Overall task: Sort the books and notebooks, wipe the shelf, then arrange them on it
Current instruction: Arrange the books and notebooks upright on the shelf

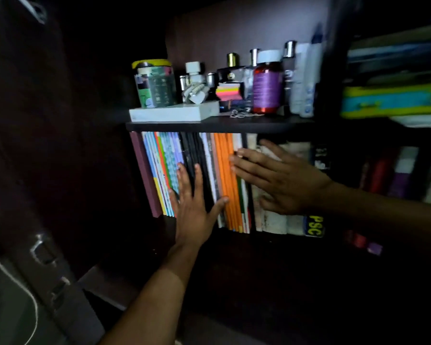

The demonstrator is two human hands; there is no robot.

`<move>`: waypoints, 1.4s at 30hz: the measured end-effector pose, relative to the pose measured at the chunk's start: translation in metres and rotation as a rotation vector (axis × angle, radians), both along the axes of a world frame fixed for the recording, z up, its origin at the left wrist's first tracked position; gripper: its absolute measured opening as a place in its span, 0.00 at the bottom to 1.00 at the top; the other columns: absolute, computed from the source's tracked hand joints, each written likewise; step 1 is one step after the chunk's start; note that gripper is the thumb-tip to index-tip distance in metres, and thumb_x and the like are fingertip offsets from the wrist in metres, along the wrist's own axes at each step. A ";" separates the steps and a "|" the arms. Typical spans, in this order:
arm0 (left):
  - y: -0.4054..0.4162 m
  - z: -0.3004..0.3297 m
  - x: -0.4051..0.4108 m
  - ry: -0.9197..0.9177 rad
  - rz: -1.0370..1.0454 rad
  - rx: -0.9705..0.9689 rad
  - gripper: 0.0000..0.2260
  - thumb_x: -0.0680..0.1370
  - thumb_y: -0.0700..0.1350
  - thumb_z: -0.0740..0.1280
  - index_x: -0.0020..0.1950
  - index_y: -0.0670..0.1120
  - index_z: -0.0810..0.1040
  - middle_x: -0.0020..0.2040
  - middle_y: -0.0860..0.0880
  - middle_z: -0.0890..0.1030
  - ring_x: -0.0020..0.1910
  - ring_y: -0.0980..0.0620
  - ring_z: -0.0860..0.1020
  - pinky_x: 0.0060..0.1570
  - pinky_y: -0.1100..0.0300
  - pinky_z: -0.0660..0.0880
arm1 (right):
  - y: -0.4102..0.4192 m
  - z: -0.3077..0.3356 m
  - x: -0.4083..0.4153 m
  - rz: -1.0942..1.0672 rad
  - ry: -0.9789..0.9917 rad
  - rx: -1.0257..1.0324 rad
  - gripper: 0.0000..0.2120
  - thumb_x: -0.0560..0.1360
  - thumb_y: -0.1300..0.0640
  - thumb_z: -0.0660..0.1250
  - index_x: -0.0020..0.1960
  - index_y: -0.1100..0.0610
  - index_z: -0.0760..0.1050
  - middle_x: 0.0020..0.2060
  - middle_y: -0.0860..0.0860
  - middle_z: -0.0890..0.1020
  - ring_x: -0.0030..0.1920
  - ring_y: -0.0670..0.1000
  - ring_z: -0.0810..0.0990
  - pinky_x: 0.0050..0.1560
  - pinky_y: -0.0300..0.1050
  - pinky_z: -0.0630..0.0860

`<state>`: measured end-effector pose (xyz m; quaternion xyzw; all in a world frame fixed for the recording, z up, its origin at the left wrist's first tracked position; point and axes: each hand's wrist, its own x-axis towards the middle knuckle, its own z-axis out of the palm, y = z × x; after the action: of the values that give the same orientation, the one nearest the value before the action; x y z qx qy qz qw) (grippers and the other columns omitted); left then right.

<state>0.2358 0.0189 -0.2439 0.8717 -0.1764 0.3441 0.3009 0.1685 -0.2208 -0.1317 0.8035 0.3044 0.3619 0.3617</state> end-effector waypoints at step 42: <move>-0.194 -0.002 -0.127 -0.043 -0.511 0.182 0.34 0.71 0.42 0.71 0.76 0.49 0.66 0.76 0.45 0.68 0.72 0.42 0.67 0.65 0.46 0.73 | -0.121 -0.079 -0.123 -0.242 0.025 0.616 0.43 0.73 0.48 0.70 0.82 0.60 0.54 0.82 0.57 0.49 0.82 0.58 0.46 0.79 0.66 0.45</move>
<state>0.1090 -0.1749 -0.2456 0.8149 -0.4274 0.2582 0.2945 0.0458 -0.3420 -0.2111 0.9098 0.0872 0.3815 0.1382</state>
